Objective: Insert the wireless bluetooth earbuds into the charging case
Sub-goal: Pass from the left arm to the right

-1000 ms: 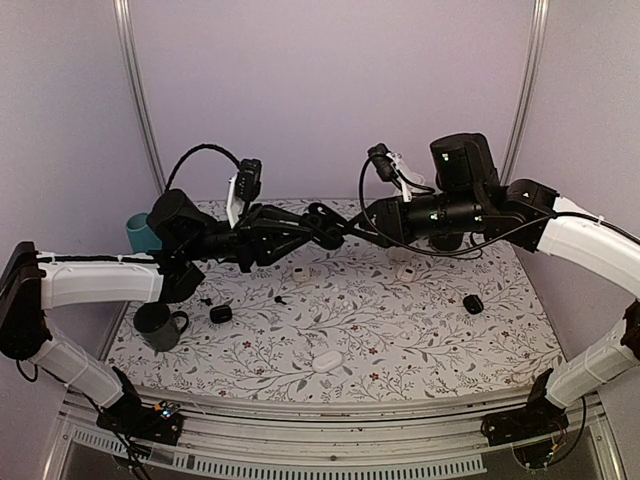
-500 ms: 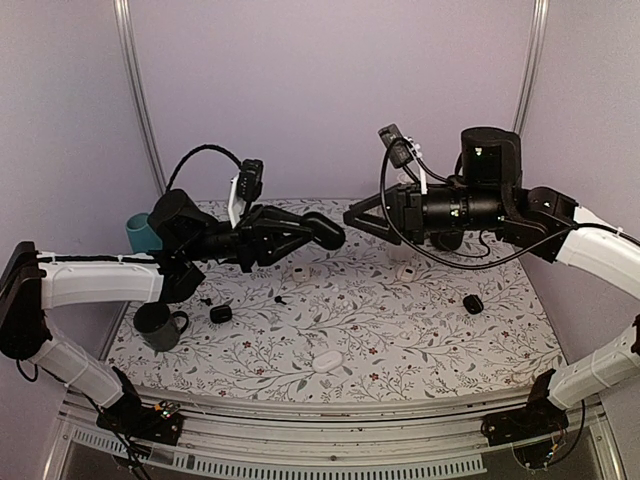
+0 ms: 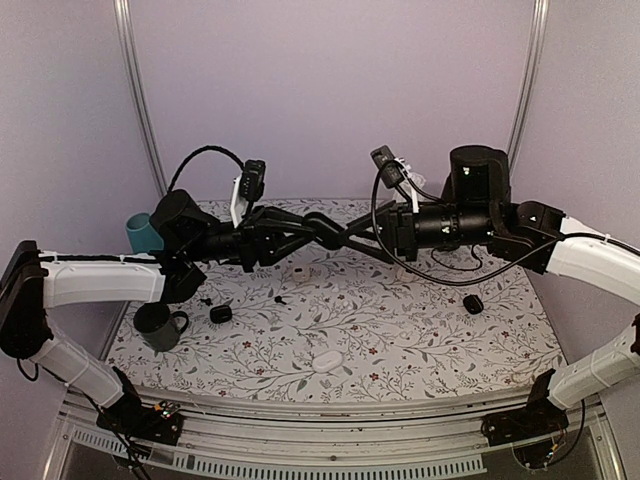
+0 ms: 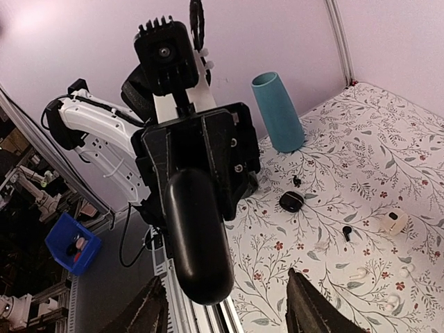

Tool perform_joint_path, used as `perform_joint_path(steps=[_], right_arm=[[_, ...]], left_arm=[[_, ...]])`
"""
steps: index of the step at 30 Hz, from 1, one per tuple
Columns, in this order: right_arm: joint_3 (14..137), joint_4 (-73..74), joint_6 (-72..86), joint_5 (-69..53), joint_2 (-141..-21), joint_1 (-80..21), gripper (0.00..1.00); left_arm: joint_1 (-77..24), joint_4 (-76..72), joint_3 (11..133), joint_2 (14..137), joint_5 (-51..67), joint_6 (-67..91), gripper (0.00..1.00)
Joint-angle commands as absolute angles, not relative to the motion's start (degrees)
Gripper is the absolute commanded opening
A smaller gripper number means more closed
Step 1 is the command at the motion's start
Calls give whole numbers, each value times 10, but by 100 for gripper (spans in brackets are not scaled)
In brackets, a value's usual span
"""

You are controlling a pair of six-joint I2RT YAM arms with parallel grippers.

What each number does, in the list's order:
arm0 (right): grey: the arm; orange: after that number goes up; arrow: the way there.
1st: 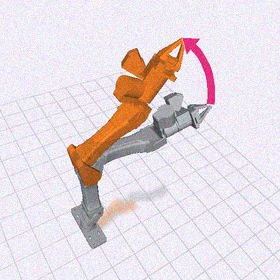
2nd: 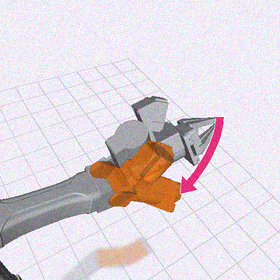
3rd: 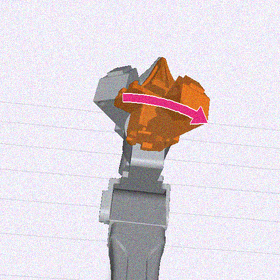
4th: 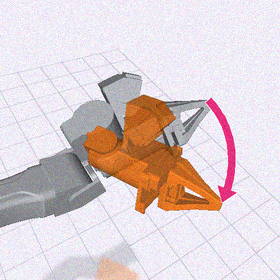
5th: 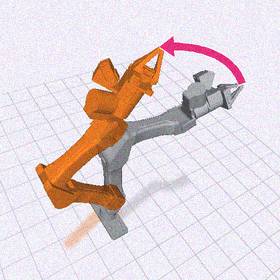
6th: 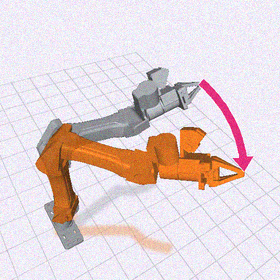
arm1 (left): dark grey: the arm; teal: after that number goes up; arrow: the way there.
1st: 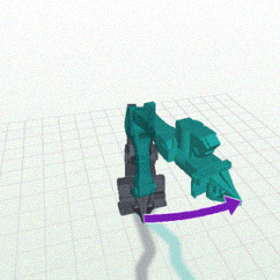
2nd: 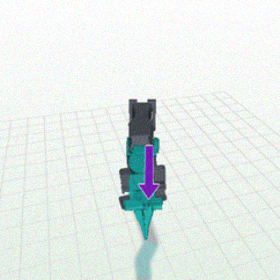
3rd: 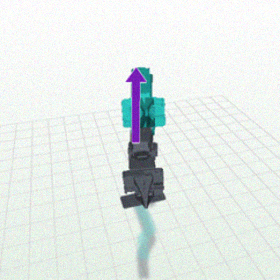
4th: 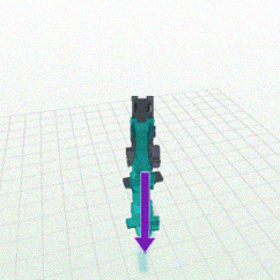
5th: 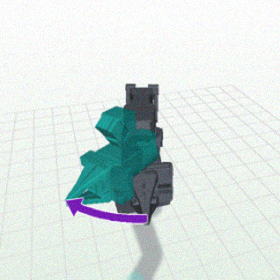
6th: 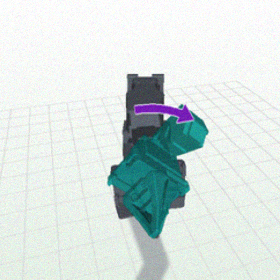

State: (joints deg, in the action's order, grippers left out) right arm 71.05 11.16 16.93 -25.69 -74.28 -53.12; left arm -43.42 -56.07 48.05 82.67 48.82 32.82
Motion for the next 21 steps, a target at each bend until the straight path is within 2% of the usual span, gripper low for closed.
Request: perform_joint_path(steps=[1,7,21], right_arm=[[680,36,181,-270,-741,-533,58],[650,-37,207,-271,-745,-534,52],[650,-57,228,-274,-775,-537,22]], left_arm=[[-434,-574,491,838,472,351,0],[-434,-581,489,850,450,378,0],[-434,-578,493,861,431,397,0]])
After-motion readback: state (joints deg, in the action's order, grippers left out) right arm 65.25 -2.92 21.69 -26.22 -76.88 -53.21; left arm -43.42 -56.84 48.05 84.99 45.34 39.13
